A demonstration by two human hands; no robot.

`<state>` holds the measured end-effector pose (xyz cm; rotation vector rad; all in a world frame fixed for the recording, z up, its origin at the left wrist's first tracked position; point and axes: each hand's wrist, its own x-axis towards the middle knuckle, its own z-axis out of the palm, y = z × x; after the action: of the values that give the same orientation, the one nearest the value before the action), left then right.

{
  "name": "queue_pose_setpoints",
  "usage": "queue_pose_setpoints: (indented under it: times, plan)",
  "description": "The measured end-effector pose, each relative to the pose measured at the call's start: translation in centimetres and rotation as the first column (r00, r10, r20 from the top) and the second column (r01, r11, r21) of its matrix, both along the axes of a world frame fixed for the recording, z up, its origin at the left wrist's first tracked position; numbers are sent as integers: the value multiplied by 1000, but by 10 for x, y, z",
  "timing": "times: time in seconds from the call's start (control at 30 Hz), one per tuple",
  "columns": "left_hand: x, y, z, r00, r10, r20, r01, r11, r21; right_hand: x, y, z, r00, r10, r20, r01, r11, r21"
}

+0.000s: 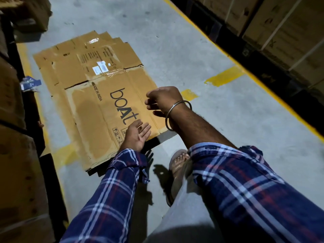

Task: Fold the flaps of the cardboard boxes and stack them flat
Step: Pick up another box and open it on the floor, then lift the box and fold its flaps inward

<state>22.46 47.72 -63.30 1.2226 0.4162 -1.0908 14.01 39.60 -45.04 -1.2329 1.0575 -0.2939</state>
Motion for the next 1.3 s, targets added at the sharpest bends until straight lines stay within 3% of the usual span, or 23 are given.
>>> queue_pose_setpoints:
  times: [0.07, 0.17, 0.33, 0.47, 0.6, 0.7, 0.93, 1.03, 1.3]
  plan:
    - [-15, 1, 23, 980, -116, 160, 117, 993, 0, -14, -5, 9, 992, -119, 33, 121, 991, -53]
    - [-40, 13, 63, 833, -287, 473, 238, 958, 162, -58, -8, 35, 949, -260, 178, 271, 962, -40]
    - [-77, 12, 148, 576, -408, 708, 467, 875, 125, -180, -9, 81, 861, -389, 327, 443, 890, -109]
    - [-141, -13, 241, 312, -408, 858, 699, 710, 83, -295, -1, 117, 796, -498, 343, 581, 787, -208]
    - [-232, -37, 301, 154, -383, 911, 866, 496, 63, -405, 17, 149, 734, -592, 332, 677, 675, -293]
    - [-321, -54, 325, 12, -361, 932, 953, 286, 98, -496, 35, 174, 652, -688, 319, 756, 553, -350]
    - [-512, -65, 347, -201, -319, 926, 978, -111, 174, -666, 87, 202, 511, -836, 200, 838, 431, -335]
    - [-589, -58, 359, -276, -283, 918, 941, -272, 200, -736, 117, 214, 393, -897, 203, 888, 313, -336]
    - [-755, -36, 364, -346, -243, 906, 856, -476, 199, -887, 166, 208, -1, -966, 257, 961, -72, -266]
